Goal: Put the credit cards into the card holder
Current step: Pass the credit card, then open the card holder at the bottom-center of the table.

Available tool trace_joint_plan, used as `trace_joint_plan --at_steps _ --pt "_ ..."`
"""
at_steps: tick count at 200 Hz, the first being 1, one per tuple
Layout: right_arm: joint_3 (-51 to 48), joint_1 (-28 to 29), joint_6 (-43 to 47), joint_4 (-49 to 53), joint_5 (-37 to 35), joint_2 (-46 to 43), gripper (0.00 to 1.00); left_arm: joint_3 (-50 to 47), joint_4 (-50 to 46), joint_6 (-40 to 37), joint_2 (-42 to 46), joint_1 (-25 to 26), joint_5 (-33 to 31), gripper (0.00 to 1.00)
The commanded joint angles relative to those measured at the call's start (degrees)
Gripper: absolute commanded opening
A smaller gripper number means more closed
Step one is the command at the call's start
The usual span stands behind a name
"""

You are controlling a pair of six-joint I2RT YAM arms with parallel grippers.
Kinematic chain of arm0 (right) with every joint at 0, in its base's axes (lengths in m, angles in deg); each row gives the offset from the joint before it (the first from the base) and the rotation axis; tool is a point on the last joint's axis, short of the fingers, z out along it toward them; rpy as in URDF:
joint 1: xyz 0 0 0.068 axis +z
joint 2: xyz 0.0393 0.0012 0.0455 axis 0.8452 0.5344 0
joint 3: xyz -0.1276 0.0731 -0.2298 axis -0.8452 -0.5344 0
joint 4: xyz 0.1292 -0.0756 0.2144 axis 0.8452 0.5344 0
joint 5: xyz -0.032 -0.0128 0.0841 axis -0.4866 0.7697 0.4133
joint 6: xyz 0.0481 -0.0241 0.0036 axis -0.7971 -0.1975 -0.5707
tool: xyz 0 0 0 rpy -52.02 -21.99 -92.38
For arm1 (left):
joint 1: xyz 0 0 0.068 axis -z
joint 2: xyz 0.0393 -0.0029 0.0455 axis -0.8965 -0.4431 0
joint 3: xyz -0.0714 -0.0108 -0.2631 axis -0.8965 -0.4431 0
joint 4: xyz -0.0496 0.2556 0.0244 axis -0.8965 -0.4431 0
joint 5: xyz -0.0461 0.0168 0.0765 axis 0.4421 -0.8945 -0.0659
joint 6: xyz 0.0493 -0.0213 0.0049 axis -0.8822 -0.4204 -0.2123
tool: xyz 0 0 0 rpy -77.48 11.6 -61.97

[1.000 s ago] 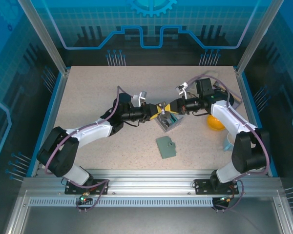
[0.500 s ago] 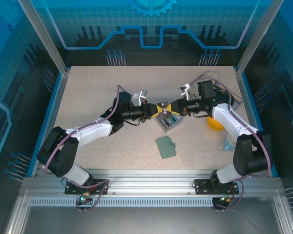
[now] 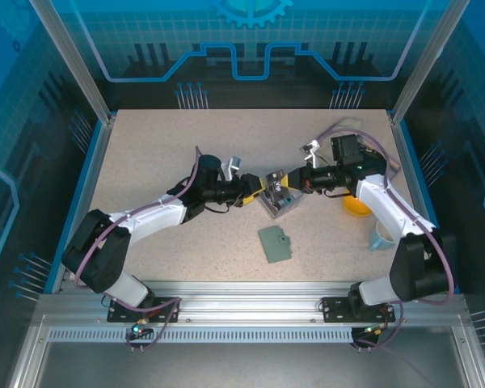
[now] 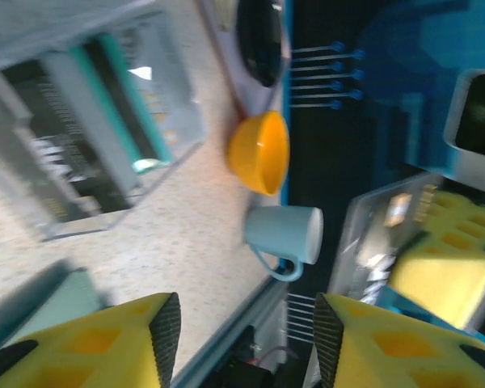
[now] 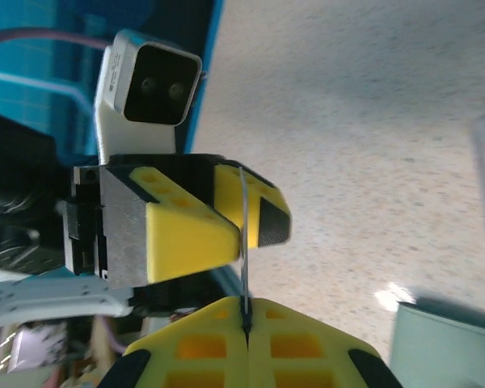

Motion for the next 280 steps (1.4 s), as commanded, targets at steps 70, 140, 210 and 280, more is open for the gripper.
trace_joint_plan --at_steps 70,140,210,280 --pt "-10.93 27.38 -6.16 5.63 -46.39 -7.00 0.01 -6.25 -22.26 -0.50 10.51 5.40 -18.31 0.64" --pt "-16.59 27.12 -6.34 5.06 -50.75 -4.98 0.00 -5.39 -20.39 1.64 6.24 11.09 -19.00 0.64" --pt "-19.68 23.88 -6.57 2.73 -47.07 -6.94 0.00 -3.59 -18.38 3.33 0.25 14.02 -18.17 0.60" --pt "-20.10 21.43 -3.94 3.65 -46.05 -6.91 0.01 -1.27 -16.79 3.66 -4.48 15.16 -16.35 0.59"
